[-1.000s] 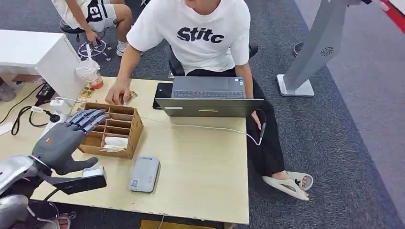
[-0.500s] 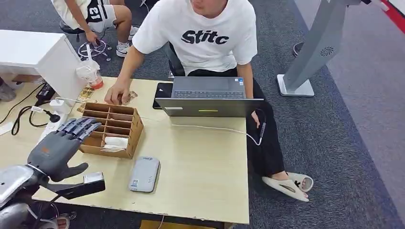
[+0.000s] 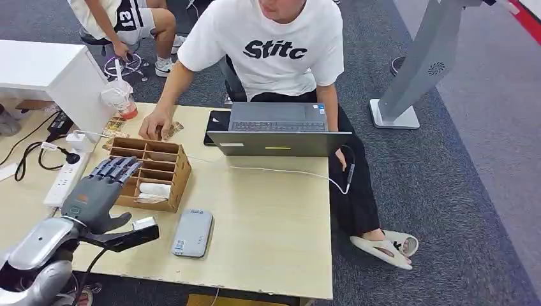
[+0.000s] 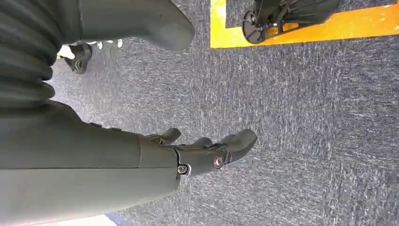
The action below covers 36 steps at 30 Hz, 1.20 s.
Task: Pass the card to the sensor for recognition and then transmit it.
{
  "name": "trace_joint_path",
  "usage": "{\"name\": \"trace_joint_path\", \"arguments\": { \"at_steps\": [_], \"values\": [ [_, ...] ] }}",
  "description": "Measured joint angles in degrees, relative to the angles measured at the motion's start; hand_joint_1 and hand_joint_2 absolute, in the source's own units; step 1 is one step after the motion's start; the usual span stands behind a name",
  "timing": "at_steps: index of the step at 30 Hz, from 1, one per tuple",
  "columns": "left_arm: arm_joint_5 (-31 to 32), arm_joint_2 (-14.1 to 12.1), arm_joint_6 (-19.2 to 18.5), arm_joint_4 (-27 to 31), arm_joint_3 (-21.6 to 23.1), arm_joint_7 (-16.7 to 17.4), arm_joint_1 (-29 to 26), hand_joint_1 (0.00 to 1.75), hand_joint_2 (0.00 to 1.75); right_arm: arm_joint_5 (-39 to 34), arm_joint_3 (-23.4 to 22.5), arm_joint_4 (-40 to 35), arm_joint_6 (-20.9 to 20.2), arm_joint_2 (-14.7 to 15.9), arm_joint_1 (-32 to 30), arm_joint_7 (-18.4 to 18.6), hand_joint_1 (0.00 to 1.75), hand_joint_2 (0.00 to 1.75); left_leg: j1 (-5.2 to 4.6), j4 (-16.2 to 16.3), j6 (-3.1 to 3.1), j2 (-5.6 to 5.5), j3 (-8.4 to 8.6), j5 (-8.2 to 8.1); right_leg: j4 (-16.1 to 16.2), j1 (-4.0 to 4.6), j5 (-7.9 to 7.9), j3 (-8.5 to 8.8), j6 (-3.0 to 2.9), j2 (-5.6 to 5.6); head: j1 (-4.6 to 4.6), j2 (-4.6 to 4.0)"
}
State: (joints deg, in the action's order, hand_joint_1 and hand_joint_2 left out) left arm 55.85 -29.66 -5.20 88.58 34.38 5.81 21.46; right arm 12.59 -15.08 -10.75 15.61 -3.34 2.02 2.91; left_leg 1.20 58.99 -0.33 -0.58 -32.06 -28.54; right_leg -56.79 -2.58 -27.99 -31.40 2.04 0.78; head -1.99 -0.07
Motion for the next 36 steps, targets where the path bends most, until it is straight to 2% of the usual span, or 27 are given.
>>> {"name": "trace_joint_path", "arguments": {
  "at_steps": [10,26,36],
  "values": [
    [1.59,3.3,1.2,-6.1,-1.81,0.29,0.41,0.0,1.75,1.03,-0.17,0.0,-0.02,0.0,-0.01,-0.02,0.0,1.75,0.0,0.0,0.0,0.0,0.0,0.0,0.0,0.0,0.0,0.01,0.0,0.0,0.0,0.0],
    [2.45,5.4,1.97,-10.27,-3.98,-0.02,0.94,0.0,1.75,2.34,-0.2,0.0,-0.61,0.0,-0.01,0.15,0.0,1.75,0.0,0.0,0.0,0.0,0.0,0.0,0.0,0.0,0.01,0.01,0.0,0.0,0.0,0.0],
    [3.34,6.52,3.17,-11.32,-4.13,-1.9,0.85,0.0,1.75,2.93,-0.2,0.0,-1.18,-0.02,0.0,0.15,0.0,1.75,0.0,0.0,0.0,0.0,-0.01,0.0,0.0,0.0,0.01,0.01,0.0,0.0,0.0,0.0]
  ]
}}
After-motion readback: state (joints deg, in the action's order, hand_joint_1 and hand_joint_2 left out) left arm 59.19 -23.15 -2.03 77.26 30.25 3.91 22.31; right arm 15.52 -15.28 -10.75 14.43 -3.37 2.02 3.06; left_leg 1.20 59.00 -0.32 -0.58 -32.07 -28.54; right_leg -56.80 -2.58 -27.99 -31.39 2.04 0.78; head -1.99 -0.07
